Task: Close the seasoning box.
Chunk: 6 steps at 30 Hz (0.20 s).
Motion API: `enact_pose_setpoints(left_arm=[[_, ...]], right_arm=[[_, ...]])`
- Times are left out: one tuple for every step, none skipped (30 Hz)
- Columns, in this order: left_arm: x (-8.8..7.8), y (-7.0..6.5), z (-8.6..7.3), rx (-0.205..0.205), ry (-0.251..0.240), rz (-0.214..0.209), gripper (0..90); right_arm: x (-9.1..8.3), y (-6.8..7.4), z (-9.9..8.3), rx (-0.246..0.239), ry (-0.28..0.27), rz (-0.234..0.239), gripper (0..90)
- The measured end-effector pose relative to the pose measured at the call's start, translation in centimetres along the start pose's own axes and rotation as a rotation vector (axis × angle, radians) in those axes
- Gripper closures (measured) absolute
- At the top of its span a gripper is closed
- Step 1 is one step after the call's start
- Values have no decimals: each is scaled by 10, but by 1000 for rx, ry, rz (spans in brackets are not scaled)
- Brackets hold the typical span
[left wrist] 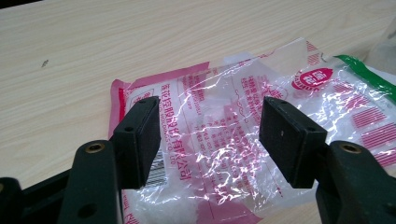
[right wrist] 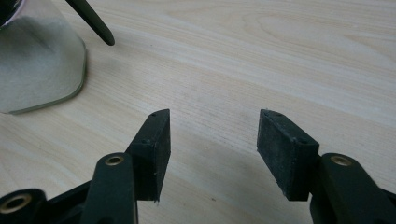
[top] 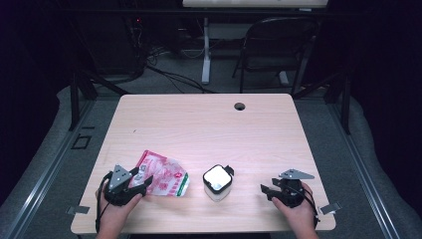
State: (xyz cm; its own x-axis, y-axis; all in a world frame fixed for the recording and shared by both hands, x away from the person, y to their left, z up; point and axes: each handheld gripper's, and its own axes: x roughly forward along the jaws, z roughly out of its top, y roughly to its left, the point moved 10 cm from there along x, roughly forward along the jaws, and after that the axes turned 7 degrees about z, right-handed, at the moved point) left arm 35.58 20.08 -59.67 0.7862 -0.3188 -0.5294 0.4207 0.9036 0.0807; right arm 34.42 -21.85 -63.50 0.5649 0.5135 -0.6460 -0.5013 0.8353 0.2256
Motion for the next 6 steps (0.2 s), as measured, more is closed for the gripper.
enact_pose_setpoints(left_arm=[[0,1,0,-7,-1,2,384],[0,1,0,-12,-4,0,384],[0,2,0,-14,-4,0,384],[0,3,0,-20,-2,0,384],[0,4,0,-25,-3,0,384],[0,5,1,-28,-5,-1,384]], right_arm=[[-1,-1,-1,-3,3,2,446],[-1,-1,-1,-3,3,2,446],[-1,-1,-1,5,-1,0,446],[-1,-1,-1,5,-1,0,446],[-1,-1,-1,5,-3,1,445],[-2,-1,-1,4,-1,1,445]])
